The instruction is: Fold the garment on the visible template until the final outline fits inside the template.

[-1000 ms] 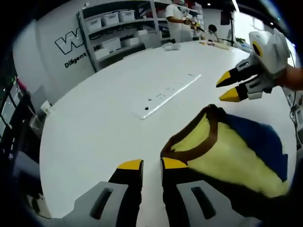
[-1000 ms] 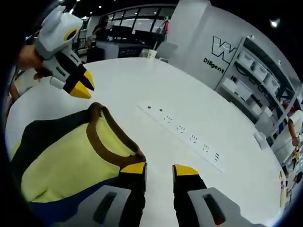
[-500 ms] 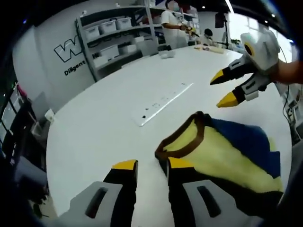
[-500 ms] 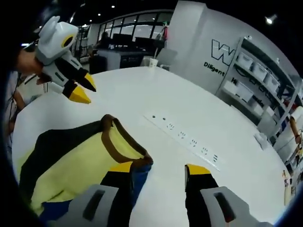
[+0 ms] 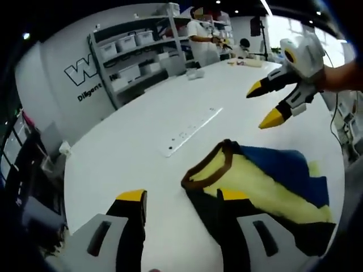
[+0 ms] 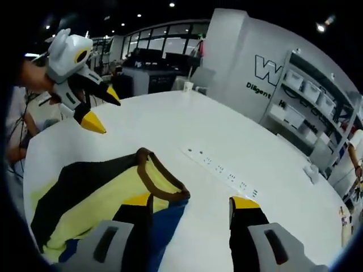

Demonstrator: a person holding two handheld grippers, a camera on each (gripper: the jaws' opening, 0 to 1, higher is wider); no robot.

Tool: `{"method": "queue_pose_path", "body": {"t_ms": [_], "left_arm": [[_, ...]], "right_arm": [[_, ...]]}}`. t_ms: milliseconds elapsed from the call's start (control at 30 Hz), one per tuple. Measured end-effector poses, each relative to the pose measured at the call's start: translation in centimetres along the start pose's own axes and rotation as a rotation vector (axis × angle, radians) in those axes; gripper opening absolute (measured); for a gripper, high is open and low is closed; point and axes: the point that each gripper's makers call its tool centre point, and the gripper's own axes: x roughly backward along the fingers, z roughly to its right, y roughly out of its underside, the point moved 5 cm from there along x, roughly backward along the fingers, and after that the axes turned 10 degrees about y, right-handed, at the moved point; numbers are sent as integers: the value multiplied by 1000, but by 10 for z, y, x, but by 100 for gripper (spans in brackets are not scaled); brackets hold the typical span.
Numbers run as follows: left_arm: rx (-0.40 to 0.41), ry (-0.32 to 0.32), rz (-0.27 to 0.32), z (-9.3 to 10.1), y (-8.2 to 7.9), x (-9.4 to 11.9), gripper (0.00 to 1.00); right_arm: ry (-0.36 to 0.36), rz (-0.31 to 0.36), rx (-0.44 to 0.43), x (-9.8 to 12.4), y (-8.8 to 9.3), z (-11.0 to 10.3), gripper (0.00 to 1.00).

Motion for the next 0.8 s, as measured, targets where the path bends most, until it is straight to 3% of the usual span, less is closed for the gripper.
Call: {"method": "queue_pose_path", "body": {"t_ms": [333,800], "left_arm": [[-31,-18,14,7,-1,26,62],[-27,-38,21,18,3,58,82]], "right_arm": [[-18,53,99,22,-11,-7,56],[-44,76,127,50,-14,-17,68]]}}
